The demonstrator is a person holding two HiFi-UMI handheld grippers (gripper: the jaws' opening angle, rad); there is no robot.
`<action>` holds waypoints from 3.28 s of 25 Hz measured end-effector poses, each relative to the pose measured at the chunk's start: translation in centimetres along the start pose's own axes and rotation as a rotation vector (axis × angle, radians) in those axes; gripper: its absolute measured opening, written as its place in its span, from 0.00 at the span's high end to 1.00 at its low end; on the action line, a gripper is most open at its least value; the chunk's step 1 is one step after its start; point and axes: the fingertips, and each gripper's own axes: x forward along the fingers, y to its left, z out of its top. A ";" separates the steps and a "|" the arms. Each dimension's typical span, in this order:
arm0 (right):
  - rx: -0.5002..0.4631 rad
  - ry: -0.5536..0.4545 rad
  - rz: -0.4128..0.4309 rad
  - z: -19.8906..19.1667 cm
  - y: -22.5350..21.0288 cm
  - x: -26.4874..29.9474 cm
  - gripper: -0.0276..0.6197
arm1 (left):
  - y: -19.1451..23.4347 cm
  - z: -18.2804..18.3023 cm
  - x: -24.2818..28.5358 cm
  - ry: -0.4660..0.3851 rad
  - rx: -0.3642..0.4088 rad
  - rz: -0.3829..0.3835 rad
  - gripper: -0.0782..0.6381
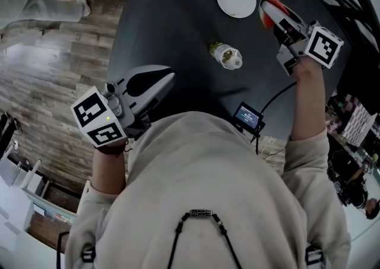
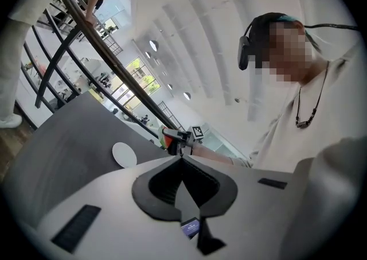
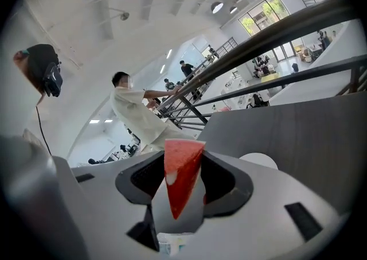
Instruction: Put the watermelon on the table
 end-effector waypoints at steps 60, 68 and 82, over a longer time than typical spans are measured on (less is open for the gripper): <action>-0.221 0.470 -0.446 -10.0 -17.8 10.7 0.65 | 1.7 -1.5 -2.0 -0.009 -0.072 0.055 0.88; -0.229 0.476 -0.462 -10.2 -17.9 11.1 0.65 | 1.8 -1.6 -1.9 -0.005 -0.079 0.055 0.88; -0.224 0.474 -0.453 -10.7 -17.9 10.5 0.57 | 1.6 -0.7 -2.4 -0.029 -0.081 0.041 0.88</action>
